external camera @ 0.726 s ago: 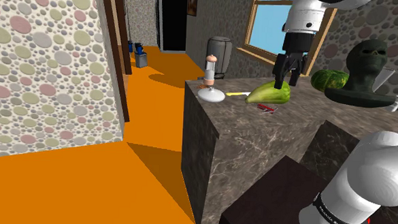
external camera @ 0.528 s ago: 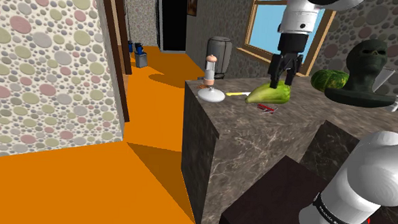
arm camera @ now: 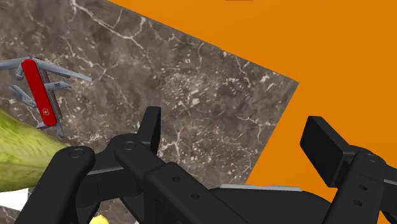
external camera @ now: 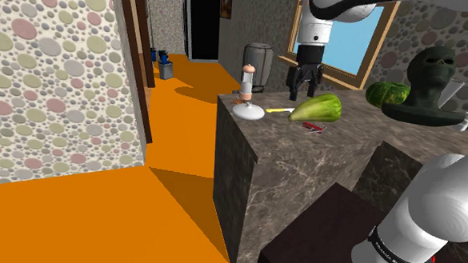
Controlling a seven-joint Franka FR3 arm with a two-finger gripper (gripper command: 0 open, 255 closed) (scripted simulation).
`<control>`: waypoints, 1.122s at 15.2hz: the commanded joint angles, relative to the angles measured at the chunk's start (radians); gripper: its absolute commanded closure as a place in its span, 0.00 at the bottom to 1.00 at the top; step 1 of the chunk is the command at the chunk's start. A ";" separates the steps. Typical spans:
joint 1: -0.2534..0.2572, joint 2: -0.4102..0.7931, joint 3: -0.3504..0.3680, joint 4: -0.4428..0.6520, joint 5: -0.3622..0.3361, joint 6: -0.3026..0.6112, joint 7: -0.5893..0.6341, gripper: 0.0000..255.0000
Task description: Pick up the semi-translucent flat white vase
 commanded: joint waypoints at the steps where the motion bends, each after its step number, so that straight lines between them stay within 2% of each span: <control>1: 0.000 0.081 -0.002 0.054 -0.003 0.025 -0.003 0.00; 10: -0.005 0.441 -0.011 0.366 -0.013 0.065 -0.020 0.00; 17: -0.016 0.748 -0.016 0.718 -0.016 0.014 -0.032 0.00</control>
